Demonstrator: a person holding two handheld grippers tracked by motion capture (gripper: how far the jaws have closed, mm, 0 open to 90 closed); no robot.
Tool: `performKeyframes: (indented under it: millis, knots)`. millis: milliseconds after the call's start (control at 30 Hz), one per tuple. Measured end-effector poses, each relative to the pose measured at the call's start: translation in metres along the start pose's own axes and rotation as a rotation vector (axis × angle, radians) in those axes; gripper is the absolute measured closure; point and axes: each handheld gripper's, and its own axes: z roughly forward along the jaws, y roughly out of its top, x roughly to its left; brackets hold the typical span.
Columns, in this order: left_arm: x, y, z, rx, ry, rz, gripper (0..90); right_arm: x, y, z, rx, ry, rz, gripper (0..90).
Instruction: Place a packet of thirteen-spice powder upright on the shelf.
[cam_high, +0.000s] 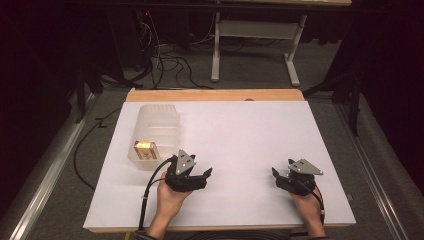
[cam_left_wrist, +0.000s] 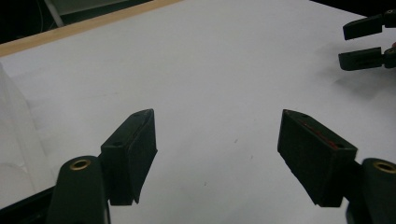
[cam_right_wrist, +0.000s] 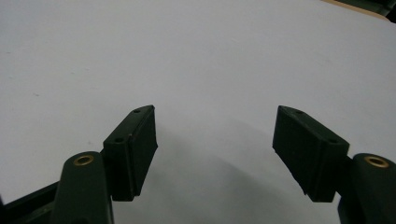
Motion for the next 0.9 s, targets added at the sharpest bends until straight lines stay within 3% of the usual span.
performKeyframes:
  millis: [900]
  knots:
    - [-0.0038,-0.0071,0.0088,0.012,-0.017,-0.027,28.4,0.0001,0.0,0.0003,-0.002,0.0,-0.003,30.8]
